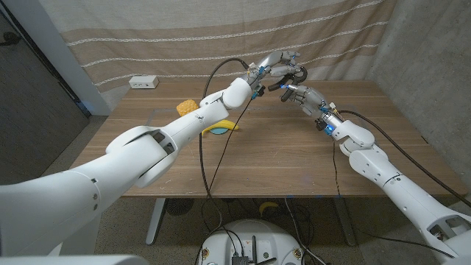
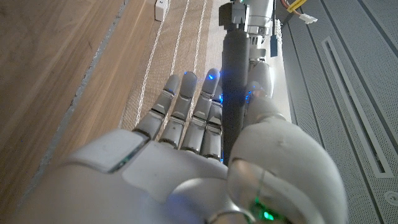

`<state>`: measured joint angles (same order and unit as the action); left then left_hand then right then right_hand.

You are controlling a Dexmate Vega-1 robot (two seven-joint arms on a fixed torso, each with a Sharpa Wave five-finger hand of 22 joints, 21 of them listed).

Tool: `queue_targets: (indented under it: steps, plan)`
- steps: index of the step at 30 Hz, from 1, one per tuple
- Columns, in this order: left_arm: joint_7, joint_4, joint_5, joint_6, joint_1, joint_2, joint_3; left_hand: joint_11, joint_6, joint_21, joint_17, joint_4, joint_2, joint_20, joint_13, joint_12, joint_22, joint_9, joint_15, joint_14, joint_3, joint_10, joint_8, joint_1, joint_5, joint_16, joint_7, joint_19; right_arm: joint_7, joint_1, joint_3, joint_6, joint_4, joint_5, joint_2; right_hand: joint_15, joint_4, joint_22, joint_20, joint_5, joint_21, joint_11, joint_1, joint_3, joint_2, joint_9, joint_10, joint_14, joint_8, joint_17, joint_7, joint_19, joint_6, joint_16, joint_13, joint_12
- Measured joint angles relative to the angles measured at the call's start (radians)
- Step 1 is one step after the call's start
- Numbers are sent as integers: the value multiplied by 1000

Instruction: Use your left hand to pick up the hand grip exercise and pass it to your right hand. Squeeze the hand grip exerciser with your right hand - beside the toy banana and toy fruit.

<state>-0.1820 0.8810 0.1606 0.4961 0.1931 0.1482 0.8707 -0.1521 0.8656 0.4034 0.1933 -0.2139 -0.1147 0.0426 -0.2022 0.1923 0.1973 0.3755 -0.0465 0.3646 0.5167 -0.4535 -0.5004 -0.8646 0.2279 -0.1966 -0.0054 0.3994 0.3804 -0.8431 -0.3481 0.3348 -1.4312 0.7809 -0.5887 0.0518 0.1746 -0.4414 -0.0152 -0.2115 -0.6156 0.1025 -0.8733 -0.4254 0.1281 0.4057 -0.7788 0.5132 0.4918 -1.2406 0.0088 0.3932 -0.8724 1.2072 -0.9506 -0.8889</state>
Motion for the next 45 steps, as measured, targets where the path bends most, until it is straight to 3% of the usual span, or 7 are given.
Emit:
queue_targets:
  steps: [7,31,33,37,38,40,45]
  plan:
    - [-9,-6,-3,32,9,0,-9,0,-5,4,0,12,0,-1,0,0,0,-1,0,0,12,0,0,0,-2,0,-2,1,-49,-23,6,2,-41,-31,-22,-4,0,-13,-4,-21,-52,2,-22,0,-22,55,2,-4,33,-2,20,27,-1,82,-119,-83]
    - [55,86,-60,-36,55,36,-45,19,-31,11,5,39,-3,-1,0,0,0,-1,0,0,24,19,-6,3,-16,0,-17,2,-211,-101,31,63,-128,-119,-41,-1,-6,-21,4,-107,-127,-31,-71,-3,-42,138,-31,5,100,9,51,68,12,126,-114,-121]
    - [61,97,-65,-41,59,40,-49,24,-41,11,5,42,-4,-3,0,0,0,-1,4,-4,22,24,-19,4,-17,0,-26,-1,-221,-105,33,67,-132,-124,-41,-5,-6,-21,7,-115,-133,-32,-71,-3,-42,144,-31,9,105,9,51,70,12,128,-110,-121]
    - [100,121,-94,-63,66,48,-58,43,-139,11,5,54,-5,-20,0,0,5,-1,4,-4,7,43,-141,5,-17,0,-17,-6,-246,-119,39,80,-142,-136,-39,-2,-8,-18,8,-128,-144,-37,-76,-5,-47,148,-36,20,115,9,56,71,7,129,-105,-121]
    - [110,122,-101,-65,66,49,-59,51,-173,11,4,56,-12,-23,0,0,5,50,3,-7,-5,51,-141,12,-17,0,-10,-10,-249,-121,40,82,-143,-138,-38,2,-8,-17,8,-129,-147,-37,-76,-5,-47,148,-37,23,115,9,56,71,7,129,-105,-121]
    - [137,123,-121,-69,66,50,-66,62,-252,11,2,60,-11,-36,0,0,5,116,5,-24,-26,76,-89,39,-17,0,10,-23,-262,-125,42,90,-146,-143,-36,-4,-8,-17,11,-133,-150,-39,-76,-5,-47,148,-38,29,115,9,56,75,7,129,-102,-121]
    - [259,90,-233,-86,52,42,-89,110,-418,-9,3,104,9,-65,0,0,5,29,5,-69,-72,159,63,203,-13,0,34,-100,-284,-138,48,107,-153,-154,-31,-4,-8,-14,8,-146,-158,-42,-93,-5,-30,148,-42,29,126,9,56,85,6,129,-100,-128]
